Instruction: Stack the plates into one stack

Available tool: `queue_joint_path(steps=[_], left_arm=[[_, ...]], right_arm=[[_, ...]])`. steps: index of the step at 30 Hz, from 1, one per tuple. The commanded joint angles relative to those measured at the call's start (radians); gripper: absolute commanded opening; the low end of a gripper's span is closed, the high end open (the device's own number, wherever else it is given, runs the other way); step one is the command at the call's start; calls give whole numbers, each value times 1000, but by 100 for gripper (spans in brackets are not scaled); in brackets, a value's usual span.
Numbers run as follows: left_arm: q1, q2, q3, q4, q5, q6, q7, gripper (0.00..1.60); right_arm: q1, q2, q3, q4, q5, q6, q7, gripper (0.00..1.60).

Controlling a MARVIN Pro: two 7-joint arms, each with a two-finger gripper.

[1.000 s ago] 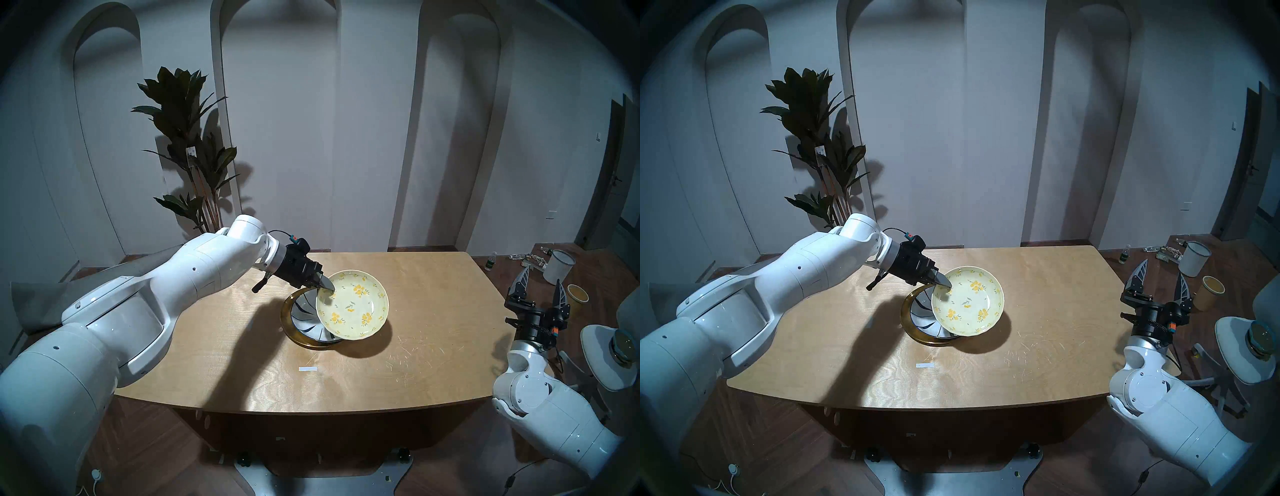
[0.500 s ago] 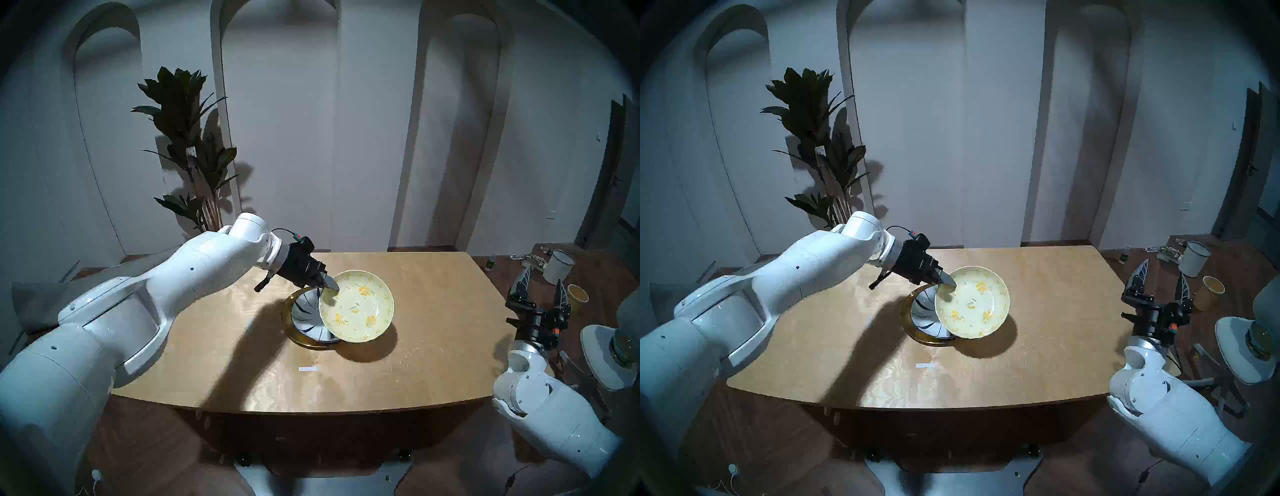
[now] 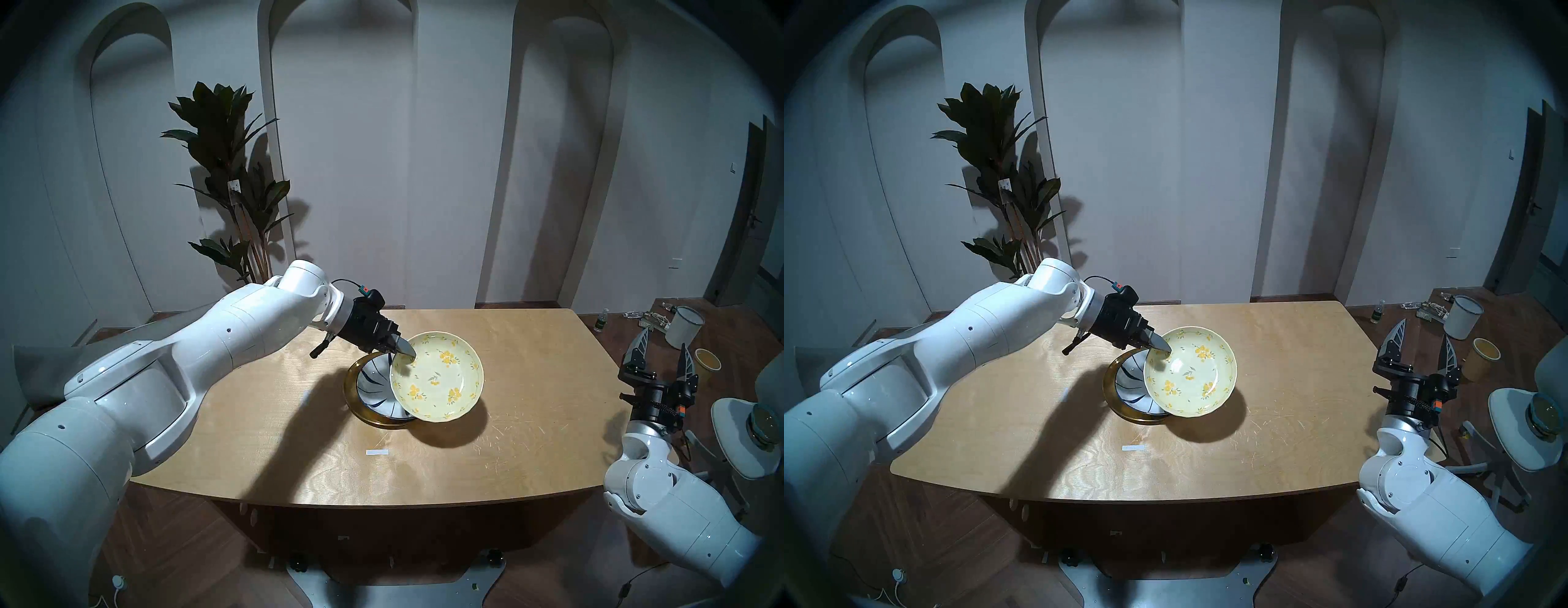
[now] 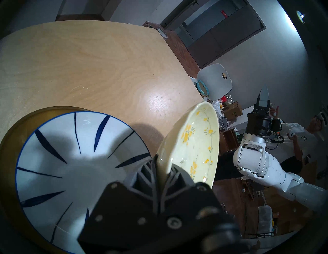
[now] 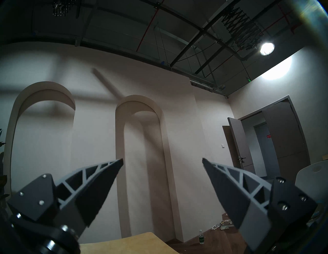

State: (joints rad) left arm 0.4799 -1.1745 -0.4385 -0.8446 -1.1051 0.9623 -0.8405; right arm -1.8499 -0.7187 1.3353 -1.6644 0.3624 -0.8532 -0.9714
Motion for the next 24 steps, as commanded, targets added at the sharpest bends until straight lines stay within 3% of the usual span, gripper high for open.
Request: queue_joint_path(steps=[1, 13, 24], left_arm=[[-25, -3, -7, -36, -34, -2, 5, 0], [-34, -14, -6, -58, -62, -2, 49, 0], [-55, -45, -24, -33, -96, -2, 149, 0]], right_arm=[[-6, 10, 12, -5, 0, -14, 1, 160], [-13, 15, 28, 6, 10, -26, 11, 160], [-18, 14, 33, 7, 26, -38, 27, 160]])
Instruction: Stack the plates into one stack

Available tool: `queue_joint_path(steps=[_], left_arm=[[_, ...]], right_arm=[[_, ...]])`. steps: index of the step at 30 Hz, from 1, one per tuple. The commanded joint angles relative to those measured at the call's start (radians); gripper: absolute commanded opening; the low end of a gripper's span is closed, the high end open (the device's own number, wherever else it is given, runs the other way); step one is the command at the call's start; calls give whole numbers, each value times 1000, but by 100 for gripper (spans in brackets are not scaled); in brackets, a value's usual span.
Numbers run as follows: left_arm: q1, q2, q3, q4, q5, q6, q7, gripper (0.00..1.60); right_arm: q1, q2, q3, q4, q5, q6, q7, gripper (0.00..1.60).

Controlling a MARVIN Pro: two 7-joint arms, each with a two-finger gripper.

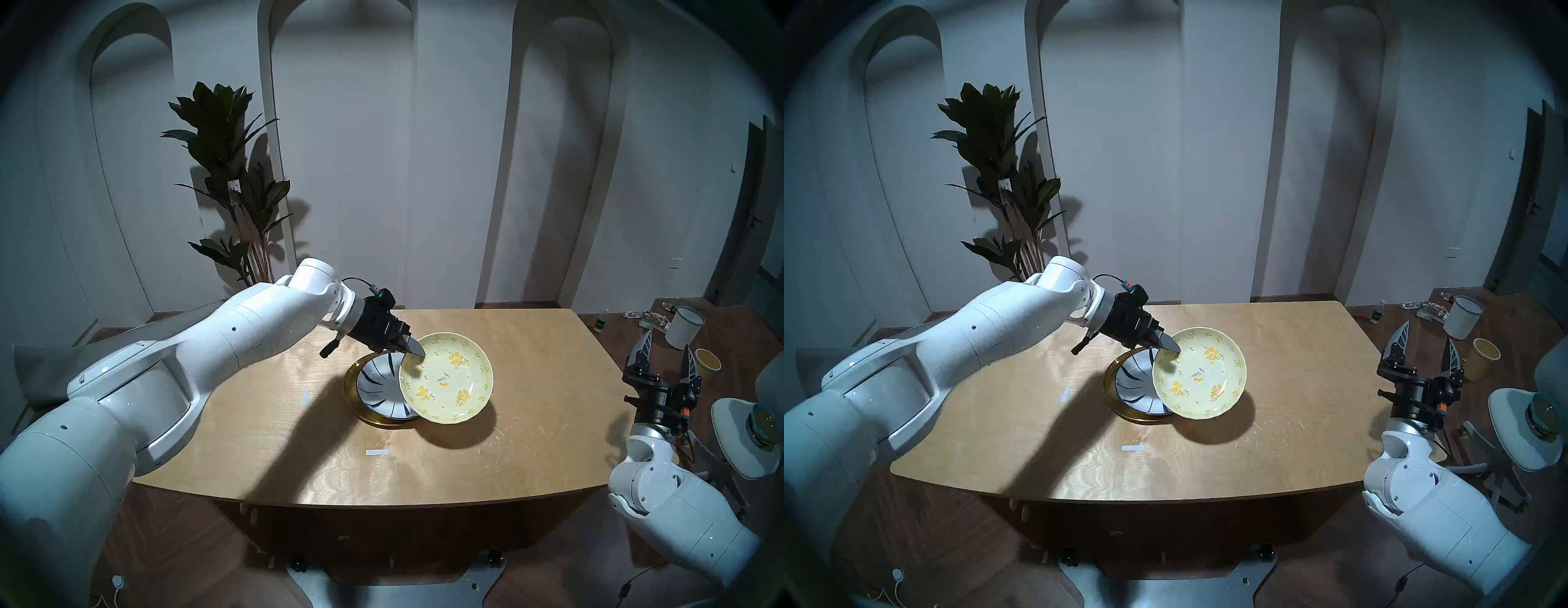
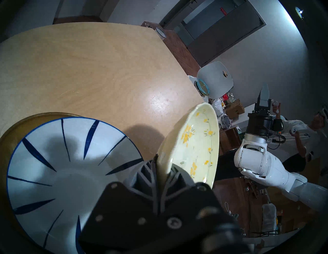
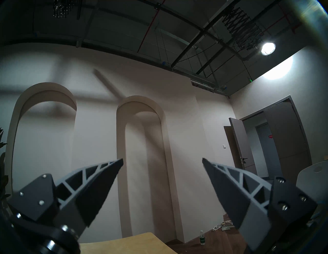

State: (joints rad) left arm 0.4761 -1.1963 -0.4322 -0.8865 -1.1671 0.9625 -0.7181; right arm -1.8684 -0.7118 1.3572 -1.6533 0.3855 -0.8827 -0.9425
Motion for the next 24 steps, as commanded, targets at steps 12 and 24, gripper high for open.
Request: queue_joint_path(steps=[12, 24], left_arm=[[-65, -46, -50, 66, -81, -3, 151, 0], [-44, -27, -52, 122, -136, -3, 263, 0]], right_arm=[[-9, 8, 10, -4, 21, -19, 10, 160], [-10, 6, 2, -10, 33, -23, 25, 160]])
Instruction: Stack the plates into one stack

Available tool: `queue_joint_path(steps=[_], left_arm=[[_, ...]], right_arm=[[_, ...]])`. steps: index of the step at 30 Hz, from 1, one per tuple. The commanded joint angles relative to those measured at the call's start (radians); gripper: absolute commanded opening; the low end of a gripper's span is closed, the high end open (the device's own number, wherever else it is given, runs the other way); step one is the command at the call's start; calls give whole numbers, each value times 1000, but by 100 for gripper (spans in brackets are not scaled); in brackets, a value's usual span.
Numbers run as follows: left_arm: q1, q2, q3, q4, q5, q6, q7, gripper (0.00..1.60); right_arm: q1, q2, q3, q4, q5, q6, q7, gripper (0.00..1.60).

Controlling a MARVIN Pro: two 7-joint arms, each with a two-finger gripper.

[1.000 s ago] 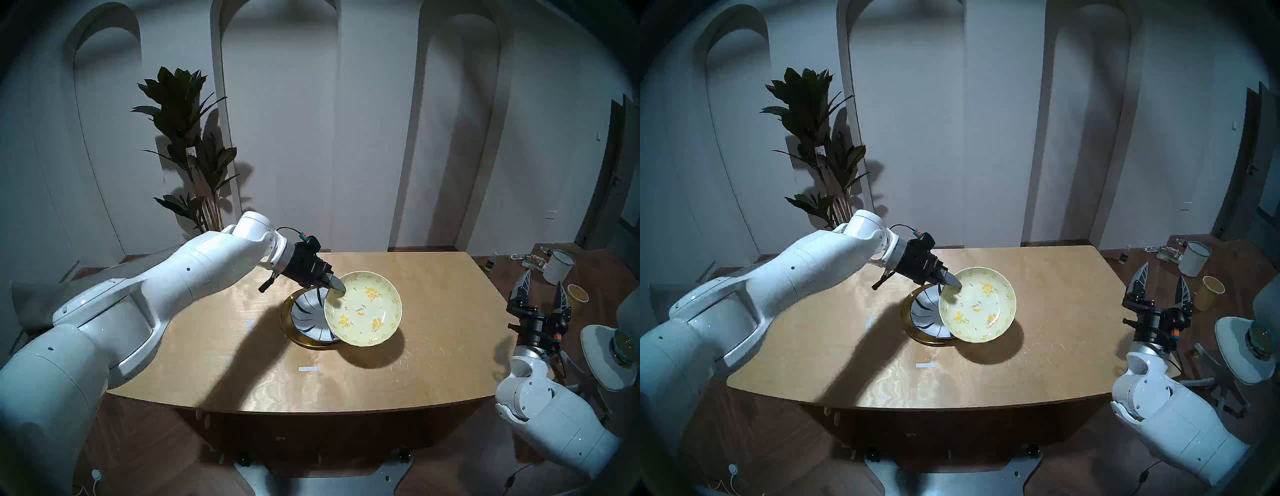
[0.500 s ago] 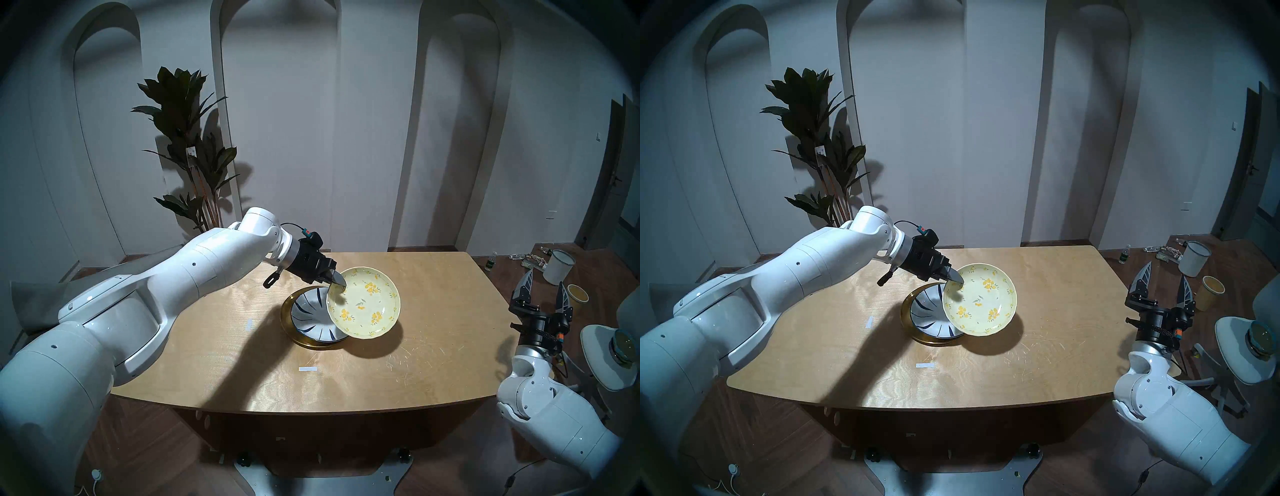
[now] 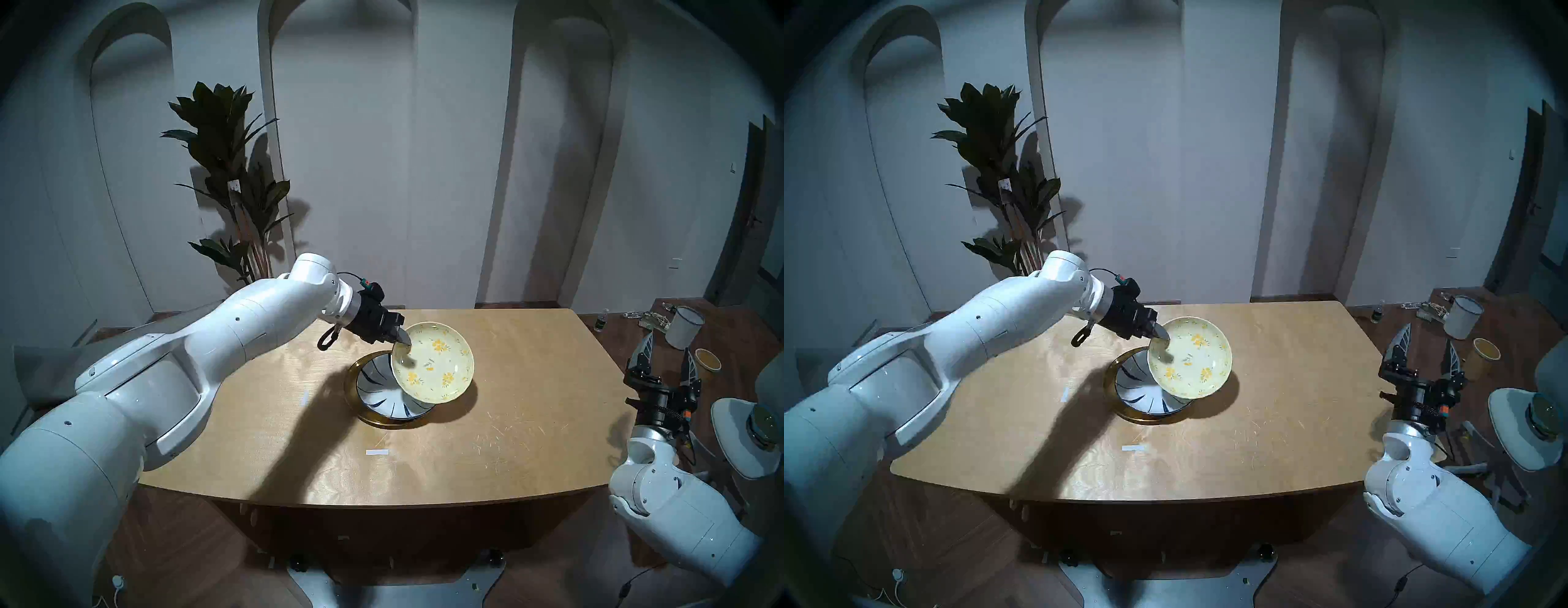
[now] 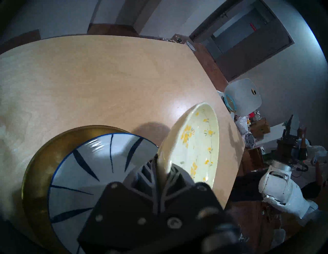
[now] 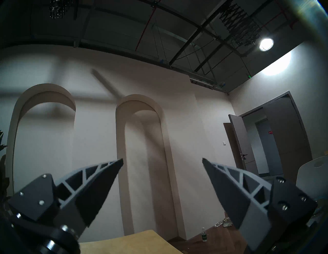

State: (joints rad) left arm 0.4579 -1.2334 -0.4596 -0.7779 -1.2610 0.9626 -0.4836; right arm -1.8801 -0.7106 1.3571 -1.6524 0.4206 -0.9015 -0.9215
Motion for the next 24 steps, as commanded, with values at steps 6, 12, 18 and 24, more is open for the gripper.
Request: queue_joint_path(steps=[6, 12, 18, 24], left_arm=[[-37, 19, -38, 43, -73, -3, 85, 0], [-32, 30, -45, 59, -103, -3, 133, 0], [-12, 46, -35, 60, -129, -3, 172, 0], [9, 69, -28, 55, -155, -3, 212, 0]], right_arm=[[5, 4, -6, -16, 2, -5, 10, 160], [9, 5, -11, -20, 3, -5, 12, 160], [11, 7, -15, -21, 3, -3, 14, 160], [13, 7, -18, -20, 3, -2, 19, 160]])
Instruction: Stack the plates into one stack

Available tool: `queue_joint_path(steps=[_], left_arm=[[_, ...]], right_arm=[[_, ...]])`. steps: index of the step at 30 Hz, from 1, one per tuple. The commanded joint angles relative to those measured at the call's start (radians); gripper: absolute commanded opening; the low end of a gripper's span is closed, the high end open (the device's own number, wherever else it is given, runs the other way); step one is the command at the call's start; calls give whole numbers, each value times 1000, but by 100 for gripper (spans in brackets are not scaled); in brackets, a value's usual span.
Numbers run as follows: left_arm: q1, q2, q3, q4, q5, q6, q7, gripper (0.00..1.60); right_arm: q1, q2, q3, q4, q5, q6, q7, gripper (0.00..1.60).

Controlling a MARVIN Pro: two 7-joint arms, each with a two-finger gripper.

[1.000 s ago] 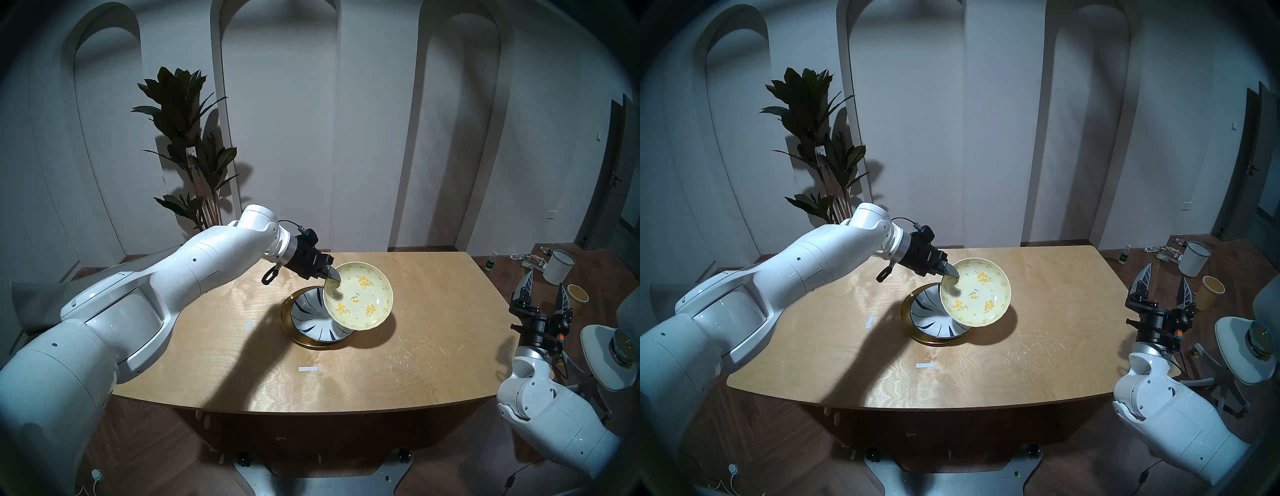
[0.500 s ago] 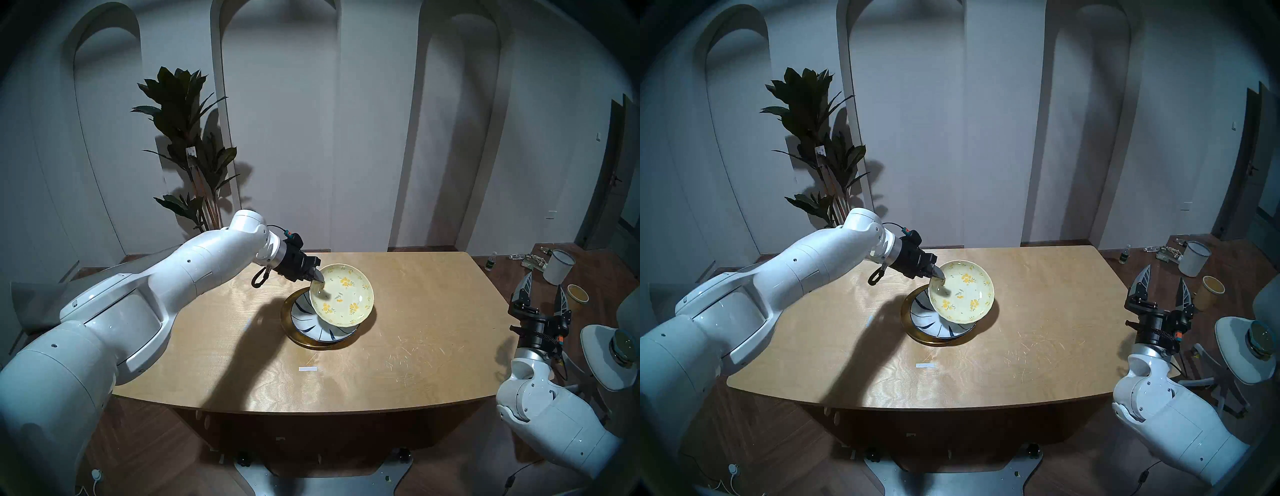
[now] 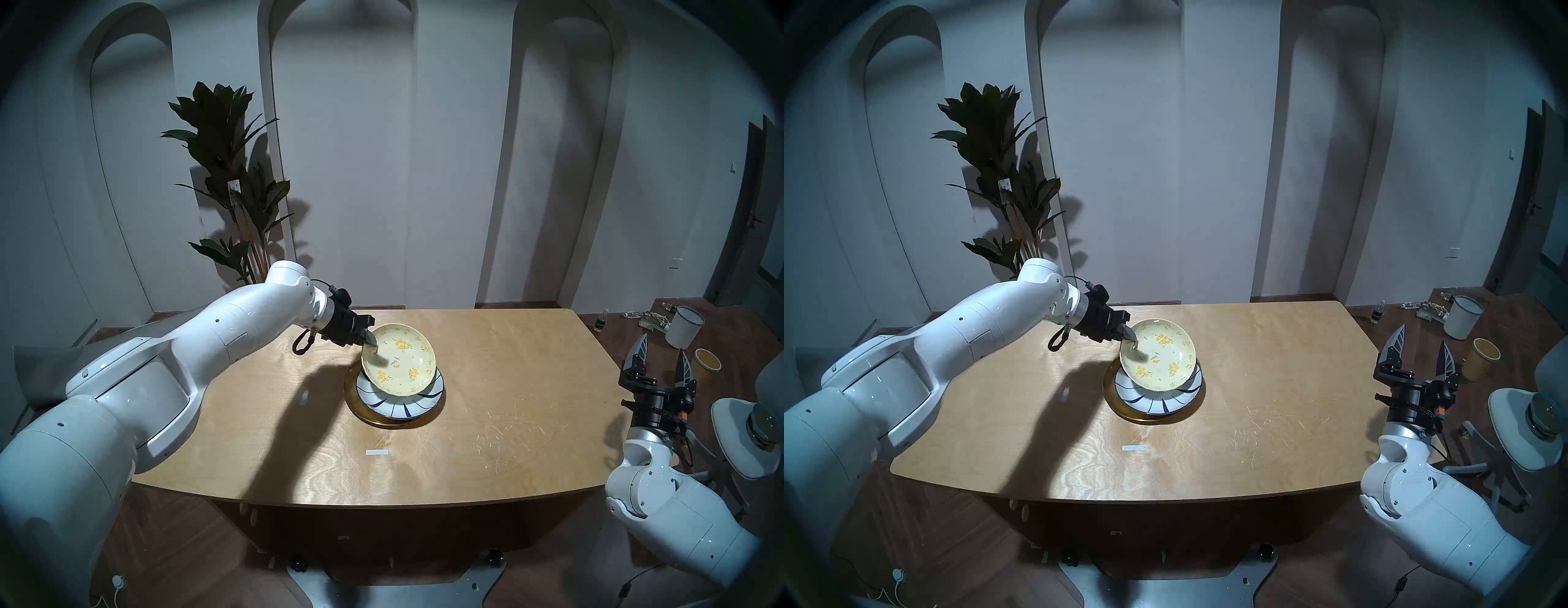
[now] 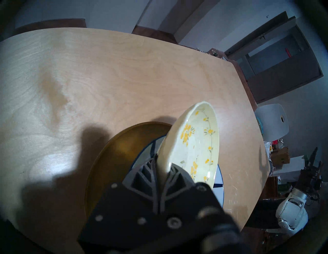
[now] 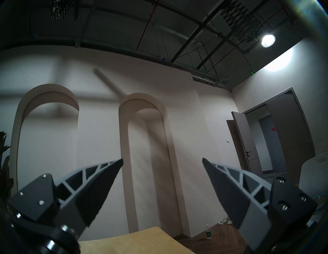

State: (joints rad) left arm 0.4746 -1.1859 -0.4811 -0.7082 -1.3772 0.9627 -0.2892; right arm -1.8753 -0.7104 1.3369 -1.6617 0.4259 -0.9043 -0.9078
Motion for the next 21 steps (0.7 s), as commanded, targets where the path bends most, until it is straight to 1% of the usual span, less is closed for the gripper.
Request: queue_joint_path(steps=[1, 13, 21], left_arm=[[-5, 25, -6, -15, -43, -3, 23, 0], [8, 62, -6, -47, -100, -3, 90, 0], [29, 81, 5, -92, -143, -3, 126, 0]], right_arm=[[9, 7, 2, -11, -3, 0, 6, 160], [20, 9, -2, -9, -2, 2, 18, 160], [24, 8, -5, -5, -1, 3, 25, 160]])
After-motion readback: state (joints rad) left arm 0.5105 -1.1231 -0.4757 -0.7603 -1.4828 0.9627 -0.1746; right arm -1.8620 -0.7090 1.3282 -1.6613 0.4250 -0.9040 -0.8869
